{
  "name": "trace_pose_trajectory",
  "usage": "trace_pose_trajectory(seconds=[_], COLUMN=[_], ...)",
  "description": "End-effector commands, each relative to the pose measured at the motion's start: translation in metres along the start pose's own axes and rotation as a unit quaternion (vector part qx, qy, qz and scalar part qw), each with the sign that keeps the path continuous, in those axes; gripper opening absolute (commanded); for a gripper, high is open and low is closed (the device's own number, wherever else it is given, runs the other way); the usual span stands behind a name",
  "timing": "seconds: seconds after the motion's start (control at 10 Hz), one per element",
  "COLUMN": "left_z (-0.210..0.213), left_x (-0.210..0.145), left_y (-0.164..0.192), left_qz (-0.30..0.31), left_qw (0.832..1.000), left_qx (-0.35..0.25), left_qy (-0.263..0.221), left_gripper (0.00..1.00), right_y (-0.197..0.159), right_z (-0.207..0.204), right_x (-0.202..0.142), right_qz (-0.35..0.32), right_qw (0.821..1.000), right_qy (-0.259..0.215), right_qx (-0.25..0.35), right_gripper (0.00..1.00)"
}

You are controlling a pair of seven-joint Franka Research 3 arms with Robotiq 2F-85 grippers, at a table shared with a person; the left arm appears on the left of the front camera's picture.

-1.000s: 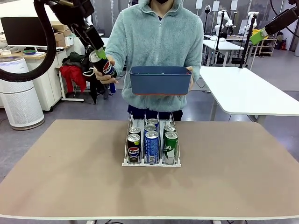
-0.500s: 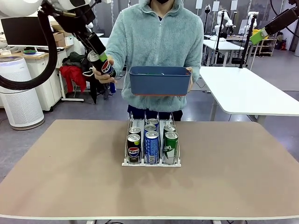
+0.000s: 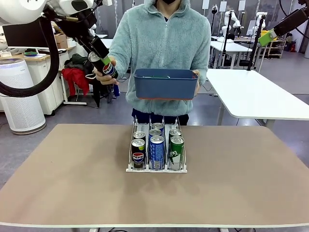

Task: Fill the beverage cans into the dispenser.
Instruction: Pick up the Pepsi coke handed by the human.

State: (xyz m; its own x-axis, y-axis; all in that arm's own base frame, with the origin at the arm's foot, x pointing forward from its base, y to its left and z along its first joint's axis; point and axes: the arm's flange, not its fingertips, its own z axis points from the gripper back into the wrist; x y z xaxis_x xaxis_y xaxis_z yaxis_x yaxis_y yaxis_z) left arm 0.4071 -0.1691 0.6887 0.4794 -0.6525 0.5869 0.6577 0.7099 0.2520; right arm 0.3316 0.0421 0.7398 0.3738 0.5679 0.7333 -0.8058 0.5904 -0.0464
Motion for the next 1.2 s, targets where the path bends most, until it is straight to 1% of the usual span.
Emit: trace_pose_trajectory(seconds=[0.0,0.3,0.6,0.7,0.8,1.0,1.1], left_z=[-0.001,-0.018,-0.024,-0.024,-0.02,-0.02,-0.02], left_x=[-0.001,-0.005,-0.006,-0.006,-0.002,-0.002,-0.001], left_y=[0.001,0.004,0.004,0.007,0.003,0.003,0.003], left_qz=[0.003,0.005,0.011,0.004,0.005,0.005,0.004], left_qw=[1.0,1.0,1.0,1.0,1.0,1.0,1.0], left_qx=[-0.001,-0.009,-0.01,-0.011,-0.006,-0.006,-0.006], left_qy=[0.001,-0.003,-0.004,-0.005,0.009,0.009,0.008], left_gripper=[1.0,1.0,1.0,1.0,1.0,1.0,0.8], right_y=[0.001,0.001,0.001,0.001,0.001,0.001,0.001], right_z=[-0.001,-0.001,-0.001,-0.001,-0.001,-0.001,-0.001], right_x=[0.0,0.0,0.0,0.0,0.0,0.0,0.0], right_qz=[0.001,0.001,0.001,0.001,0.001,0.001,0.001], right_qw=[1.0,1.0,1.0,1.0,1.0,1.0,1.0], right_qy=[0.001,0.001,0.001,0.001,0.001,0.001,0.001], right_qx=[0.001,0.001,0.001,0.001,0.001,0.001,0.001], right_gripper=[1.0,1.0,1.0,1.0,1.0,1.0,1.0])
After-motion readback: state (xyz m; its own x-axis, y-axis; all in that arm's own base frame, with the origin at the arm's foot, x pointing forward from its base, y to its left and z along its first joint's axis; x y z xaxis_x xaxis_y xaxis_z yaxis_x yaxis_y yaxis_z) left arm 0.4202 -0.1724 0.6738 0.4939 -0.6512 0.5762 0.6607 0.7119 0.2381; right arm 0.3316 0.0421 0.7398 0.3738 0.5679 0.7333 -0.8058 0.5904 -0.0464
